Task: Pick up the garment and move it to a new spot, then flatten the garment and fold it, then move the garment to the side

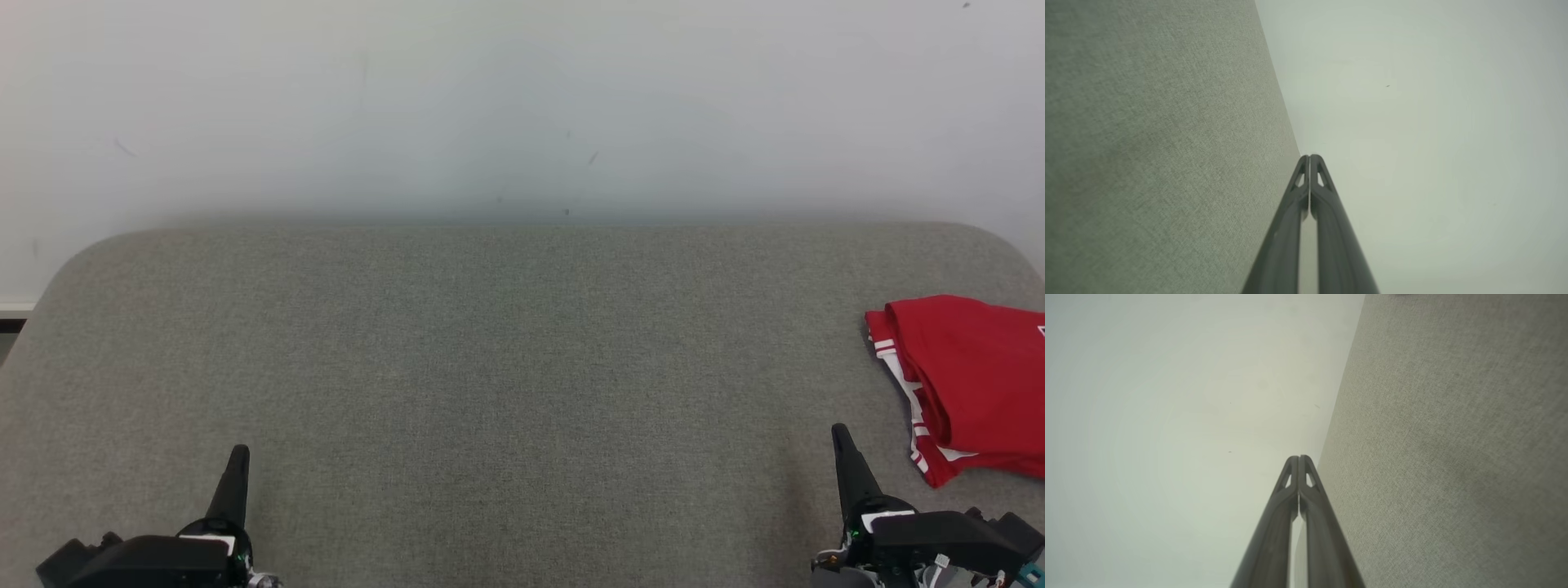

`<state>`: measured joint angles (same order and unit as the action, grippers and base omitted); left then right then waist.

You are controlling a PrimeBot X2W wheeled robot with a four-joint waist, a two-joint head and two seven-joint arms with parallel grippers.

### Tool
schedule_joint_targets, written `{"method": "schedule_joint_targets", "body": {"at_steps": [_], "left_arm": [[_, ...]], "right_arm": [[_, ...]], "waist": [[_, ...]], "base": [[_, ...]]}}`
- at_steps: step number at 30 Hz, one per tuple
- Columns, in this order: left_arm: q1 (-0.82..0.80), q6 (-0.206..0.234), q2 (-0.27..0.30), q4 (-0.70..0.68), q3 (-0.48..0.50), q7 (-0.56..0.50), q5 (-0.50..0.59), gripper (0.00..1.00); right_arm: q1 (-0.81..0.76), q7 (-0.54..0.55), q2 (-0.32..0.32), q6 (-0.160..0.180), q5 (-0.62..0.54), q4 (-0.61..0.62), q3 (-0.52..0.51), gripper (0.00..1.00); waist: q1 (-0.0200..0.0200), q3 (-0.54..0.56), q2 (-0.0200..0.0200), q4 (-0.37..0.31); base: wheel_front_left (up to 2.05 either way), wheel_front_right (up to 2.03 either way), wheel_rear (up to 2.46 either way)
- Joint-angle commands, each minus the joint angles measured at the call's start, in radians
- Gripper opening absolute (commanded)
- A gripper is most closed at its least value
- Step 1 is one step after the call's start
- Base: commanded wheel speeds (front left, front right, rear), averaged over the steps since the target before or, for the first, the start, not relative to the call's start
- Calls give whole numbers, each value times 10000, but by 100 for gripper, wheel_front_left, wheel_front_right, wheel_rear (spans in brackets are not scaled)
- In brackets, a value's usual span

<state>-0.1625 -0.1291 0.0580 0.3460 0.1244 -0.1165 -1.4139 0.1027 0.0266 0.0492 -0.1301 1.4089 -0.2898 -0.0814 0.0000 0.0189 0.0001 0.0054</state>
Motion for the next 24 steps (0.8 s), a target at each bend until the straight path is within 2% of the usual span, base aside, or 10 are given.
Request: {"method": "schedule_joint_targets", "body": {"at_steps": [1,24], "left_arm": [[-182,-21,-25,-2,35,-71,-230,0],[-530,-26,-79,88,187,-546,-1609,0]], "right_arm": [[170,39,16,-9,277,91,-37,0],[328,243,17,-11,1798,229,-146,0]], "waist": [[0,-18,-1,-5],[0,-213,-1,-48]], "base": [[0,0,0],[0,0,0]]}}
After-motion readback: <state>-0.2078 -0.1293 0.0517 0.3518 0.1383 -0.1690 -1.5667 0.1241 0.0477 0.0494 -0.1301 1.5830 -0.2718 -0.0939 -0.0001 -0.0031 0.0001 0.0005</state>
